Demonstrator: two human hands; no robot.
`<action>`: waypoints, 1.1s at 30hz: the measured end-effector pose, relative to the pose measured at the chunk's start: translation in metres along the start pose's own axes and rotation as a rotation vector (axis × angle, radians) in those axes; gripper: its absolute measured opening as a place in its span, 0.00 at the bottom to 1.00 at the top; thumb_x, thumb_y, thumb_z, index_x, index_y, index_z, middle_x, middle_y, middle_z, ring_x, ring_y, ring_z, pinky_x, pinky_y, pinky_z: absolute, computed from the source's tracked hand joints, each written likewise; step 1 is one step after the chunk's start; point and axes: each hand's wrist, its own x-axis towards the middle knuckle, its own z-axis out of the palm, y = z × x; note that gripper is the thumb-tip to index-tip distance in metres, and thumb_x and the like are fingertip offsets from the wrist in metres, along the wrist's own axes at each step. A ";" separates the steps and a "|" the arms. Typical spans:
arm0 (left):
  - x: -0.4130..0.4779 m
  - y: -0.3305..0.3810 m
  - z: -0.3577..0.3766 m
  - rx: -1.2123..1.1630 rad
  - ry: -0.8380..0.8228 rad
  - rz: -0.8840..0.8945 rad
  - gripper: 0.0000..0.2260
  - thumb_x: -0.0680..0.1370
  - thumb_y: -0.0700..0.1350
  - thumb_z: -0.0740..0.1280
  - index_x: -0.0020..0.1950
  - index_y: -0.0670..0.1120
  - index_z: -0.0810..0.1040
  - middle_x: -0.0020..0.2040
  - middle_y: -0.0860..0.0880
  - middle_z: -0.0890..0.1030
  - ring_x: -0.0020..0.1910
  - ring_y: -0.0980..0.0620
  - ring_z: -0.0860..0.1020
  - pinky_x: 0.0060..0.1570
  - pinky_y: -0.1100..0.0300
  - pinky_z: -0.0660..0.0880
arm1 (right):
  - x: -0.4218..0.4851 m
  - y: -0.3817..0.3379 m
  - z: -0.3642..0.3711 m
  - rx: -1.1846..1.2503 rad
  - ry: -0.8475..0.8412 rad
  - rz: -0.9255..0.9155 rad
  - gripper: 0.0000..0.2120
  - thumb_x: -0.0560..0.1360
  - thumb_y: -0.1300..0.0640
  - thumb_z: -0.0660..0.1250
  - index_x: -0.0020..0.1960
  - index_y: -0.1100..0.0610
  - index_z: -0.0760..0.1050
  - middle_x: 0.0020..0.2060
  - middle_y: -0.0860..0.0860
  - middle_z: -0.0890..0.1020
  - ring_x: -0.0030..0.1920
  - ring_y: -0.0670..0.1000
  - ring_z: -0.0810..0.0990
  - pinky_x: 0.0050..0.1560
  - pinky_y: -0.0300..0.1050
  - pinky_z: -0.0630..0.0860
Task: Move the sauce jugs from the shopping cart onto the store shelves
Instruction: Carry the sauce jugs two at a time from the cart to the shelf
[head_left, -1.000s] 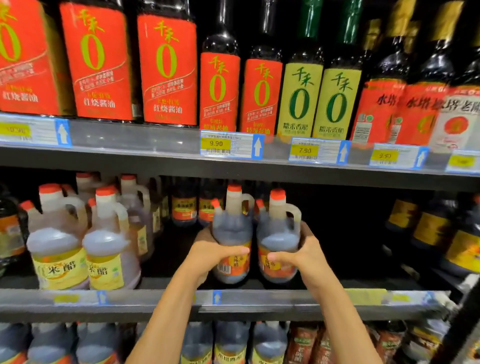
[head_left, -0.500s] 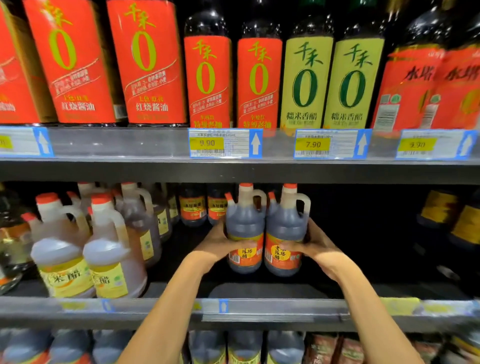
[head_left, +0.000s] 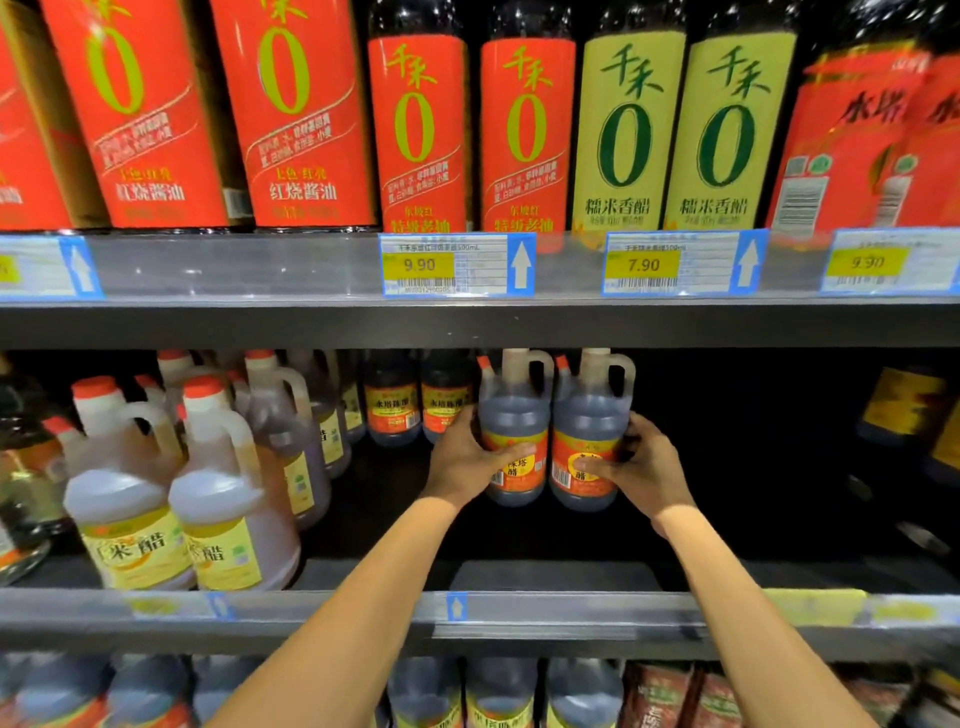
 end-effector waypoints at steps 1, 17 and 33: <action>0.004 0.001 0.003 0.037 0.018 -0.004 0.33 0.65 0.51 0.81 0.66 0.50 0.73 0.62 0.52 0.80 0.62 0.51 0.77 0.62 0.50 0.76 | 0.003 0.001 0.000 0.023 0.008 0.017 0.34 0.63 0.72 0.78 0.66 0.66 0.72 0.59 0.59 0.80 0.59 0.56 0.79 0.59 0.51 0.78; 0.036 -0.001 0.024 0.251 0.148 -0.044 0.29 0.67 0.54 0.79 0.61 0.42 0.75 0.59 0.45 0.81 0.60 0.46 0.79 0.60 0.47 0.76 | 0.036 0.017 0.004 0.088 -0.042 0.087 0.28 0.67 0.66 0.78 0.63 0.62 0.73 0.56 0.54 0.81 0.58 0.57 0.79 0.58 0.57 0.79; -0.004 0.015 0.015 0.441 -0.075 -0.104 0.38 0.67 0.48 0.79 0.72 0.49 0.64 0.69 0.48 0.74 0.68 0.46 0.73 0.69 0.48 0.69 | 0.025 0.009 -0.002 0.049 -0.088 0.182 0.34 0.65 0.67 0.79 0.66 0.54 0.69 0.62 0.55 0.80 0.59 0.54 0.80 0.65 0.57 0.75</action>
